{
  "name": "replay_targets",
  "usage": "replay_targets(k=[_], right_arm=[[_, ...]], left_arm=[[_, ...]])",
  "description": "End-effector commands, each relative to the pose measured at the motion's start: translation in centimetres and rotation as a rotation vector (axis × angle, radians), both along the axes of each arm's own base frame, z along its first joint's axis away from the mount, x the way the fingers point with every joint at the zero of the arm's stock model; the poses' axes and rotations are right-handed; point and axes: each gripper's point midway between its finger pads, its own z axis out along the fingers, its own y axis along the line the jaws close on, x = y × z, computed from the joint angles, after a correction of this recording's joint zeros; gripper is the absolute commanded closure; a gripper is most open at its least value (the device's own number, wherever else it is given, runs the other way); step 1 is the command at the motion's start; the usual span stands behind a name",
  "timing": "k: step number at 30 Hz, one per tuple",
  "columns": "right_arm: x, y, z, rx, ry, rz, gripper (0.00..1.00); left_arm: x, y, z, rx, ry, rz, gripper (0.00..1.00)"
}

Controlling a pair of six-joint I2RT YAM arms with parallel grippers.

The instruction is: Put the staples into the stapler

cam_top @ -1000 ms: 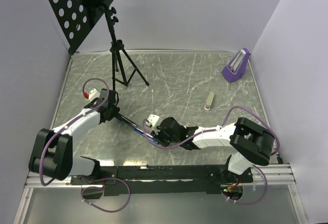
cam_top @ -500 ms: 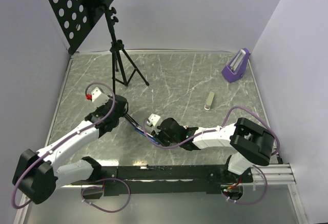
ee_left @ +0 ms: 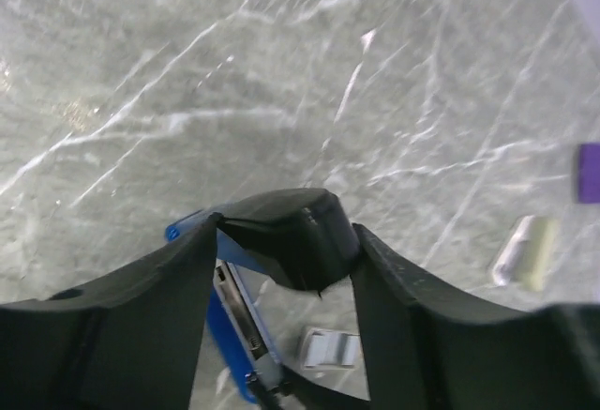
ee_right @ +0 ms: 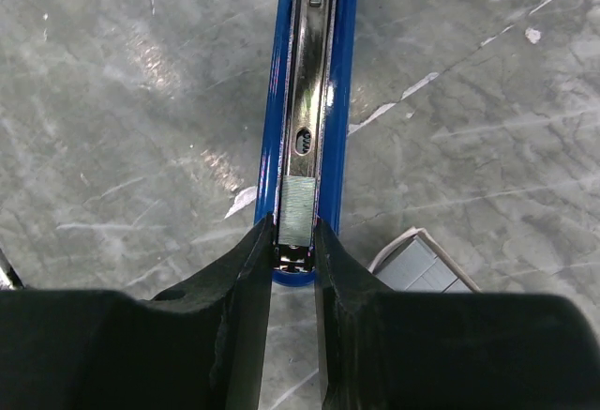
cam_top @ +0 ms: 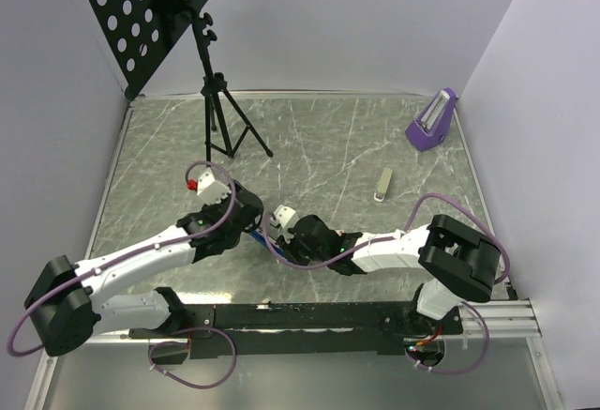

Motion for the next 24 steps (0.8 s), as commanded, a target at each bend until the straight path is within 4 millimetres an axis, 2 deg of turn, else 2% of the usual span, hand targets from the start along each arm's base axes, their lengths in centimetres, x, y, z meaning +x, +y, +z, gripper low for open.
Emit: replay_targets(k=[1, 13, 16, 24], right_arm=[[0.4, 1.3, 0.6, 0.054, -0.03, 0.016, 1.0], [0.4, 1.7, 0.6, 0.069, -0.042, 0.03, 1.0], [1.1, 1.9, 0.6, 0.078, -0.064, 0.023, 1.0], [2.4, 2.9, -0.5, 0.074, -0.074, 0.015, 0.98]], left_arm=[[-3.5, 0.6, -5.2, 0.122, 0.201, -0.06, 0.36], [-3.3, 0.5, -4.5, 0.233, 0.129, -0.127, 0.23], [-3.0, 0.8, -4.2, 0.259, 0.109, -0.132, 0.18], [-2.9, 0.6, -5.3, 0.308, 0.115, -0.168, 0.09]])
